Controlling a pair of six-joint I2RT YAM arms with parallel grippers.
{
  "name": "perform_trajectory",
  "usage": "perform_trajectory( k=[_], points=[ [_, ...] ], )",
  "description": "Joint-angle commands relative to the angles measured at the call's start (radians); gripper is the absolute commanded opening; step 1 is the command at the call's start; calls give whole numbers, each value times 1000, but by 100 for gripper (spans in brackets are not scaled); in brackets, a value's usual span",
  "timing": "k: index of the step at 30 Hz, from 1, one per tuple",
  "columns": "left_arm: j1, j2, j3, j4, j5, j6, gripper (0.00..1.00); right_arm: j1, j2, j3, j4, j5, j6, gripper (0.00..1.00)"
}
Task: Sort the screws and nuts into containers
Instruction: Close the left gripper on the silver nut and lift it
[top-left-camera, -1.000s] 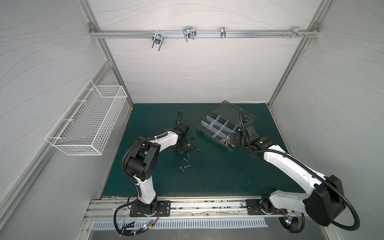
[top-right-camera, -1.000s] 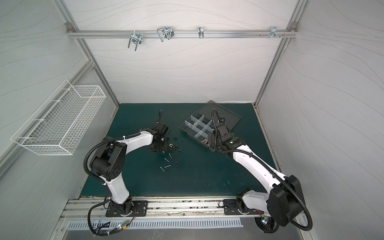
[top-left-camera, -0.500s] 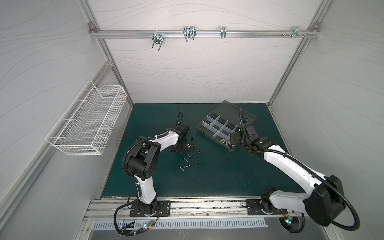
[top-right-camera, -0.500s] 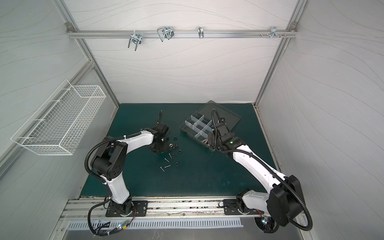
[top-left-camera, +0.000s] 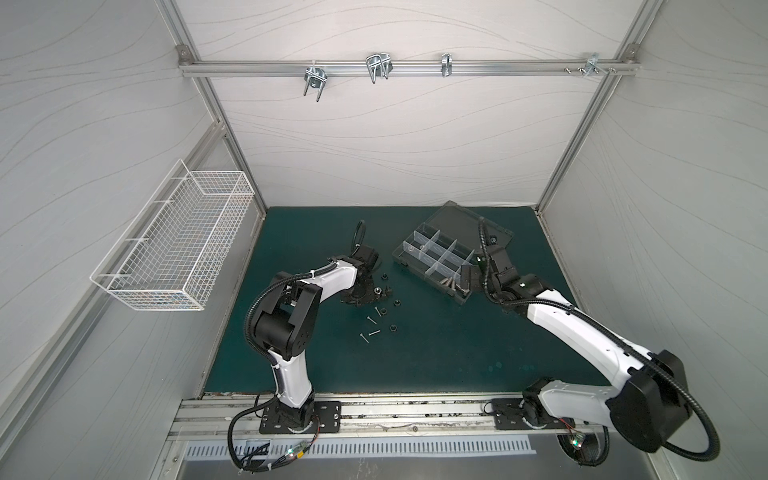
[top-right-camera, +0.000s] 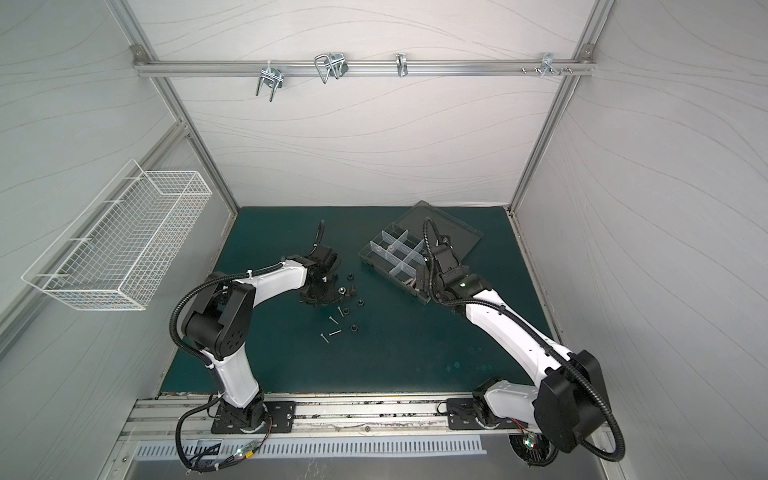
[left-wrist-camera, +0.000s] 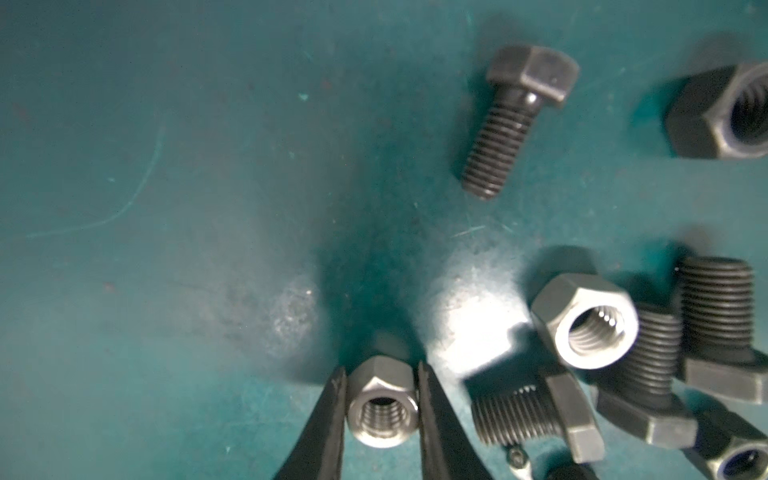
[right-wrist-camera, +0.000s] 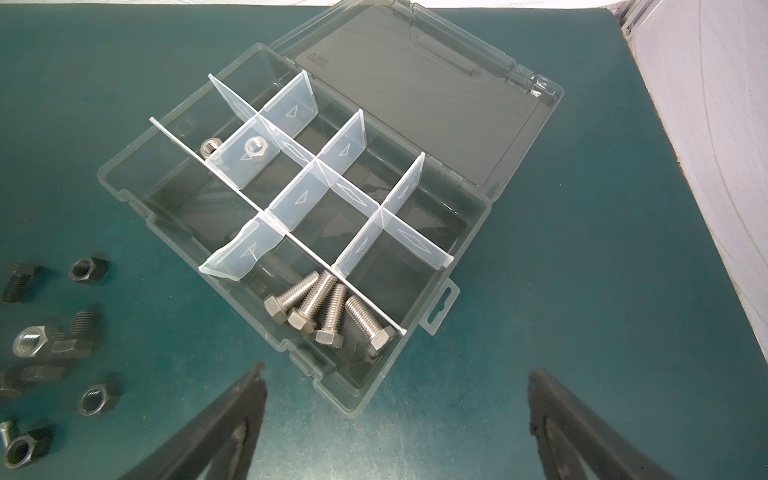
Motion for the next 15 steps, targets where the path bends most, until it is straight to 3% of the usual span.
perform_trajectory(
  k=[1, 15],
  points=[
    [-2, 8, 10, -53, -20, 10, 25, -5, -18, 17, 7, 20, 9, 99],
    [-9, -64, 56, -58, -11, 15, 21, -5, -28, 8, 8, 24, 18, 99]
  ],
)
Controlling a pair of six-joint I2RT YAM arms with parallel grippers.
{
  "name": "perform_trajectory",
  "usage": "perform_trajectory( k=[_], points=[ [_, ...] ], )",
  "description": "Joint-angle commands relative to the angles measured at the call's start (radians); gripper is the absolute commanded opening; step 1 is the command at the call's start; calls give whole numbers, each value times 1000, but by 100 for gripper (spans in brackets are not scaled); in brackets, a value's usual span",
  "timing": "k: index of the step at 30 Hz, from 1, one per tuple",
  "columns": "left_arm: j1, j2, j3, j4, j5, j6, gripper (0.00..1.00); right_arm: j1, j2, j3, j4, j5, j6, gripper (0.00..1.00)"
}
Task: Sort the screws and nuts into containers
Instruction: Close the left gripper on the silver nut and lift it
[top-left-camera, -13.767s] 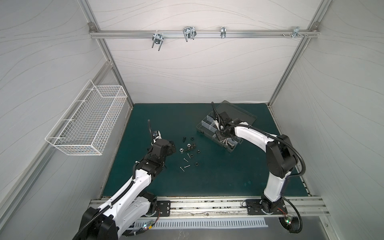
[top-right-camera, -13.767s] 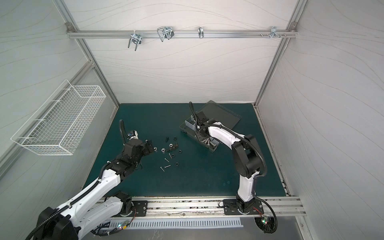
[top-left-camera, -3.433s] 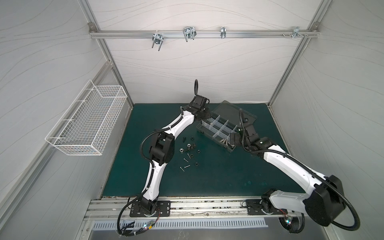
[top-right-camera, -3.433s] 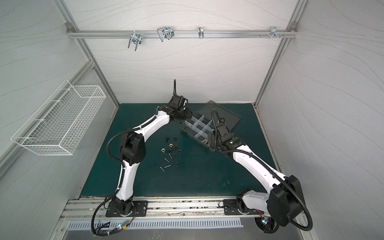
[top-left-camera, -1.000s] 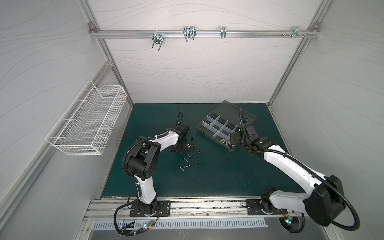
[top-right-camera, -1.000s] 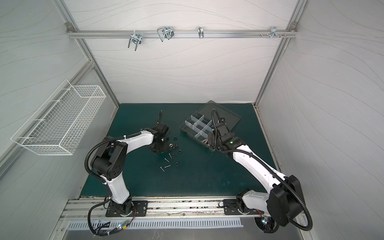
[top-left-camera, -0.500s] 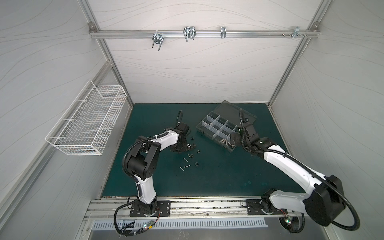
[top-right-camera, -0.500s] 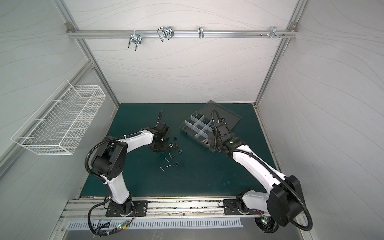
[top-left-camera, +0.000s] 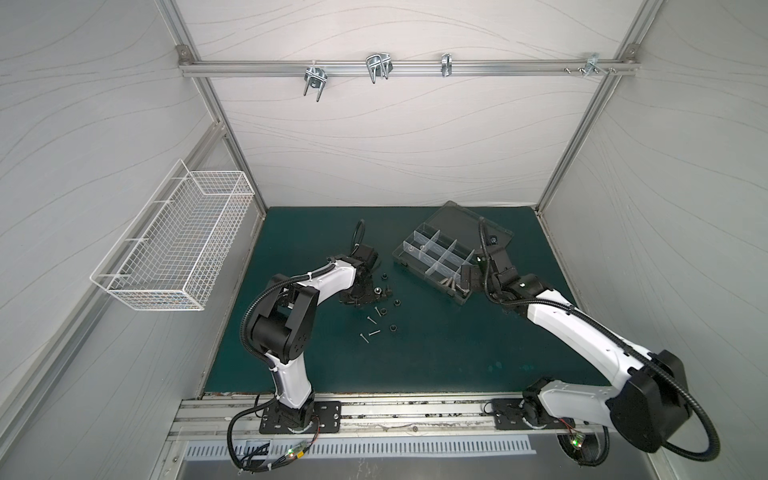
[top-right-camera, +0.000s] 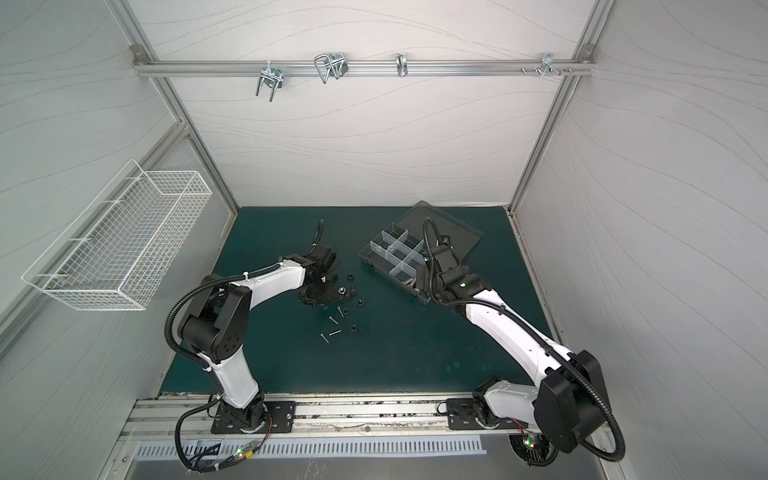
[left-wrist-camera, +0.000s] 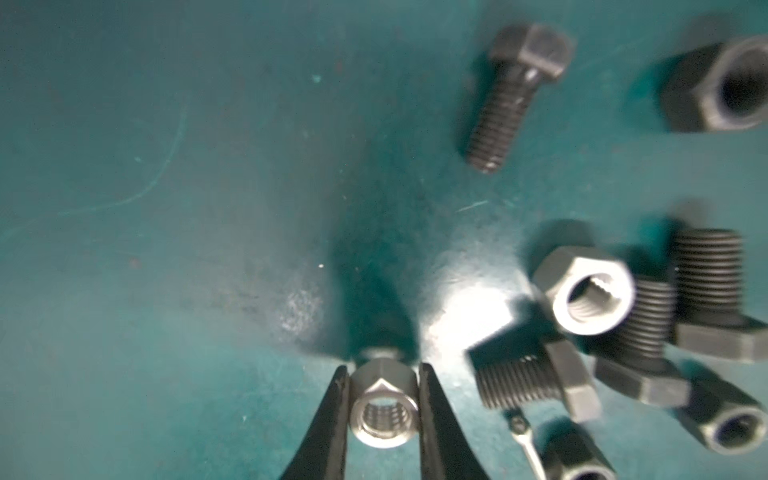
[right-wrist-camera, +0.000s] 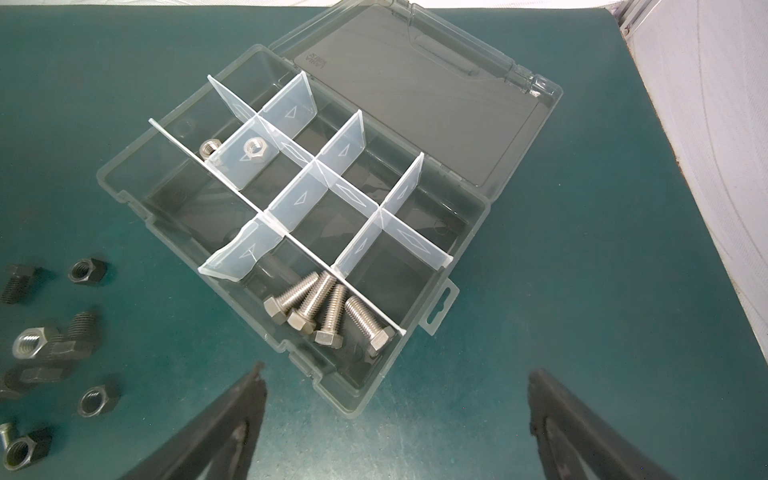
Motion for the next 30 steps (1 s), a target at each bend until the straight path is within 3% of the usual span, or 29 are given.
perform_trajectory(
  k=[1, 10, 20, 30],
  points=[
    [-8, -29, 51, -21, -8, 7, 21, -6, -29, 8, 8, 22, 16, 99],
    [-10, -9, 42, -52, 12, 23, 22, -5, -34, 7, 8, 27, 14, 99],
    [-10, 57, 62, -197, 41, 83, 25, -5, -42, 4, 11, 33, 20, 99],
    [-7, 115, 73, -180, 56, 95, 30, -5, -52, -1, 4, 50, 14, 99]
  ],
)
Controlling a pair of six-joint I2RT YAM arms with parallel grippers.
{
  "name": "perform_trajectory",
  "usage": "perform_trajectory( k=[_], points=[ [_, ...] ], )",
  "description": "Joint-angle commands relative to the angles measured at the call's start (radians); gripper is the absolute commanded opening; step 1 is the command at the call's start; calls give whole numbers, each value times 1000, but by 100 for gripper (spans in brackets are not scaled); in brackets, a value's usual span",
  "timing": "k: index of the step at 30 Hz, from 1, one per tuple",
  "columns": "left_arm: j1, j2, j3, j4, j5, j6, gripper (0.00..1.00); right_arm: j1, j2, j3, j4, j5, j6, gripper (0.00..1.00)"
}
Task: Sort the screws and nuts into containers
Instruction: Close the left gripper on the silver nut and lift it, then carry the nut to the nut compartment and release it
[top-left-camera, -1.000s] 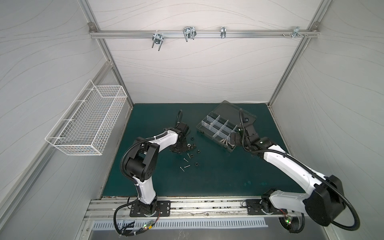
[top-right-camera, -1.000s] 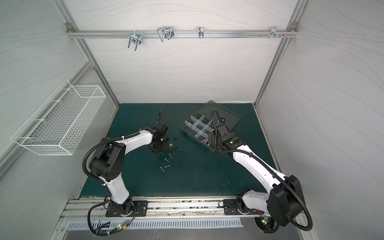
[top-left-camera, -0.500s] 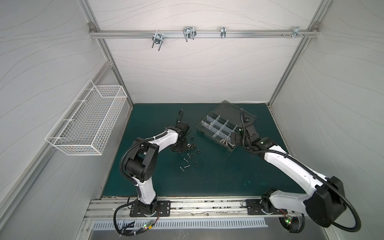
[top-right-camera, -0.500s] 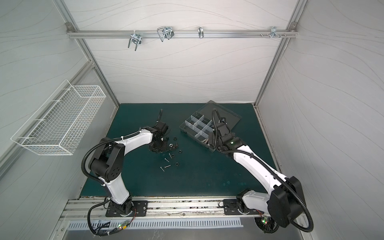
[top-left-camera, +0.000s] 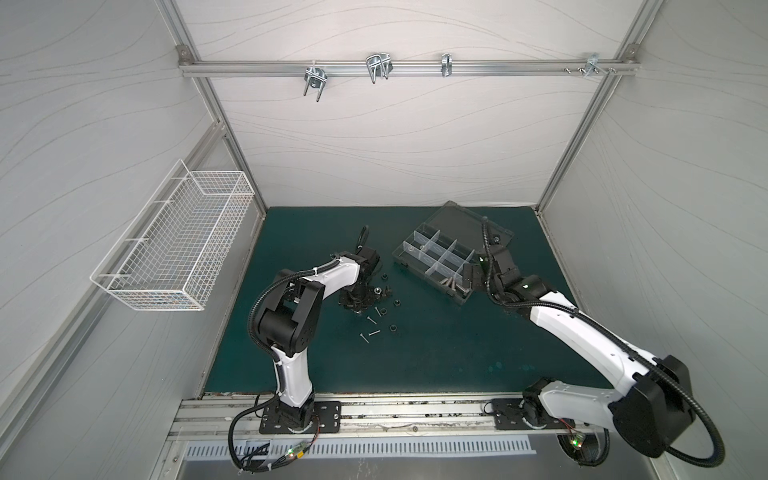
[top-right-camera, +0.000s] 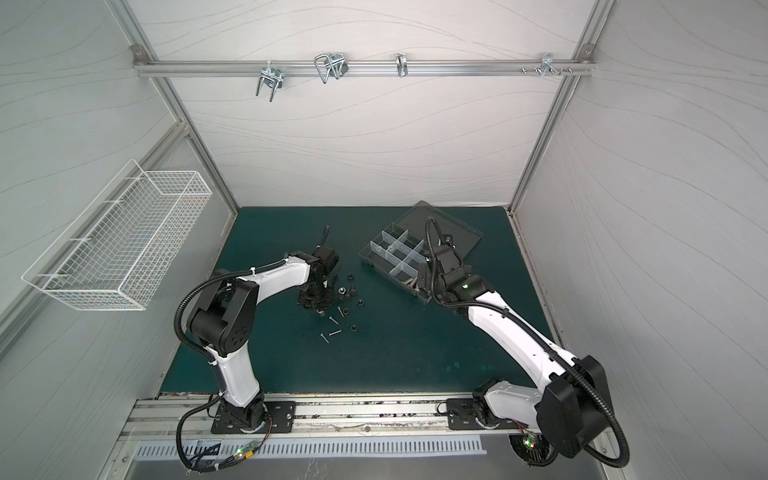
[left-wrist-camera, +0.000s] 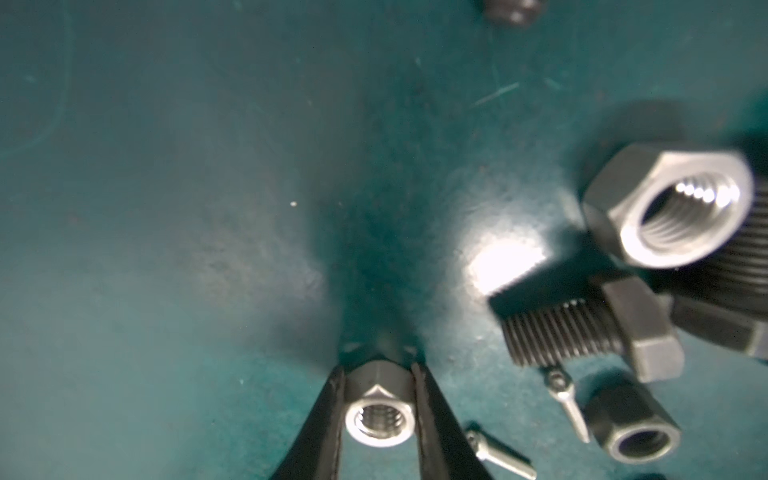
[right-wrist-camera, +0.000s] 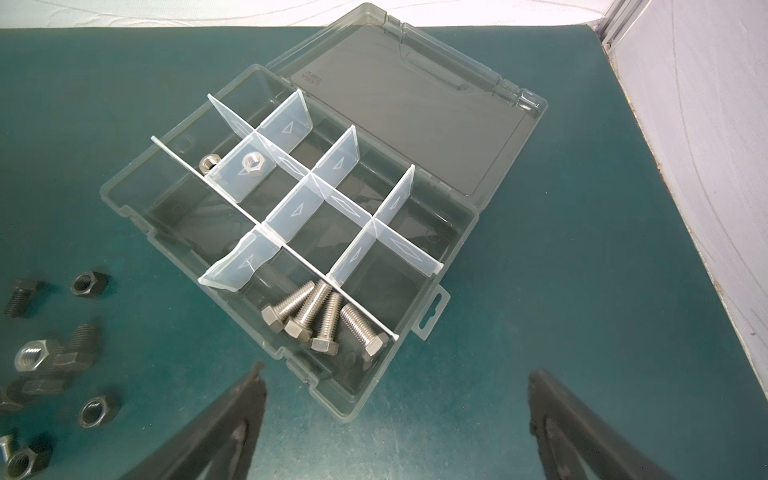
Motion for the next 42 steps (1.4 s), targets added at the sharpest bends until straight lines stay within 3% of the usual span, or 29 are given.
perform_trajectory(
  k=[1, 14, 31, 42],
  points=[
    [-2, 47, 15, -21, 13, 11, 30, -5, -25, -1, 5, 27, 13, 99],
    [-2, 20, 18, -22, 5, 7, 11, -5, -8, 4, 8, 26, 15, 99],
    [-2, -97, 127, 65, 88, -20, 13, -5, -3, 14, 9, 26, 13, 99],
    [-23, 2, 387, 242, 170, -63, 14, -6, -14, 12, 1, 29, 24, 99]
  ],
)
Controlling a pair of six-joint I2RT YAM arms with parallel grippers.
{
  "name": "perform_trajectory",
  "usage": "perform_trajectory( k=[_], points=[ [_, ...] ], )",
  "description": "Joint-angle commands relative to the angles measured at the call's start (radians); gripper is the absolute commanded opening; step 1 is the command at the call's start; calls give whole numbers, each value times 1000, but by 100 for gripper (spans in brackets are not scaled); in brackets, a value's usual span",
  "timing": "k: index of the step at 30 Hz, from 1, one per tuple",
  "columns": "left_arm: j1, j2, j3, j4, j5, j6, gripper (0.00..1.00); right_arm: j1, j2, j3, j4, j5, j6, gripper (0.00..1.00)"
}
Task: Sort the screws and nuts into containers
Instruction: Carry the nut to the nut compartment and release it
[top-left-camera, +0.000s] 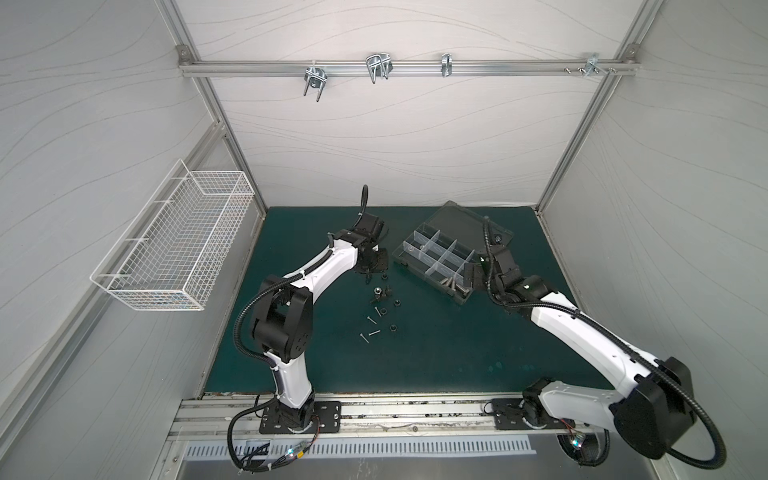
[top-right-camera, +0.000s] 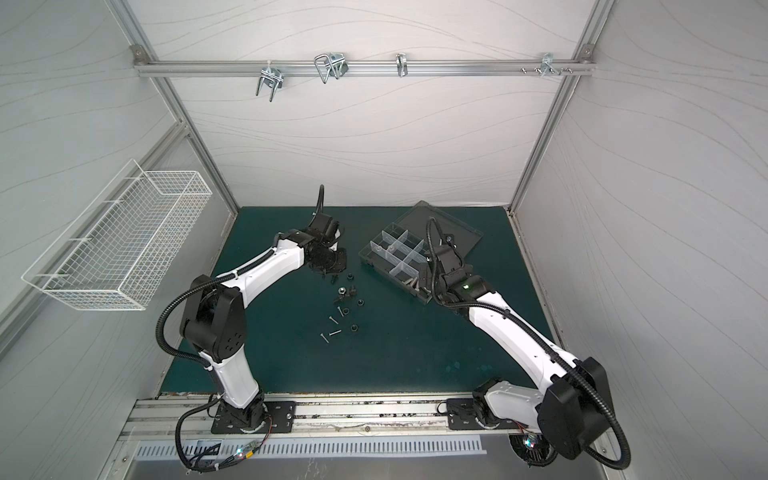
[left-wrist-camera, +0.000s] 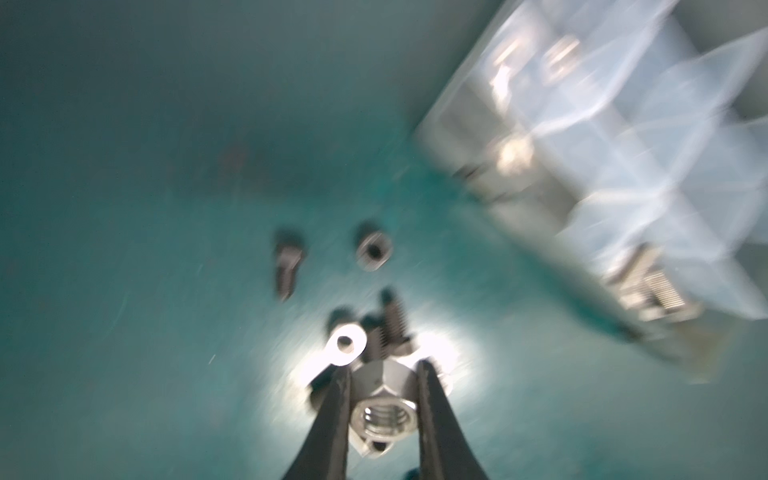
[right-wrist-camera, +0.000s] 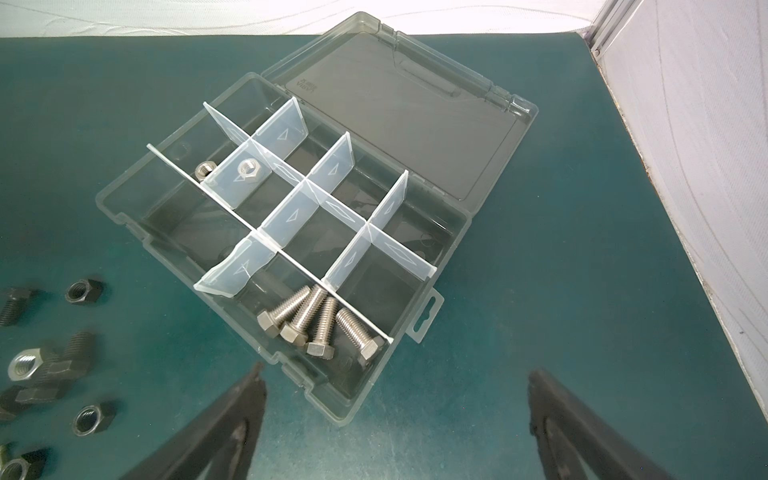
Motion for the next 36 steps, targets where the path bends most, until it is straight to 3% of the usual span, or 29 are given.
perform_trajectory(
  k=[1, 17, 27, 36],
  points=[
    [-15, 61, 122, 107, 34, -26, 14, -6, -10, 13, -1, 12, 23, 99],
    [-44, 409, 532, 255, 105, -43, 15, -5, -49, 15, -29, 13, 27, 99],
    [-47, 546, 647, 246, 118, -31, 20, -5, -62, 10, -33, 21, 27, 99],
    [-56, 592, 699, 217, 118, -12, 40, -5, -67, 7, -35, 19, 27, 99]
  ],
)
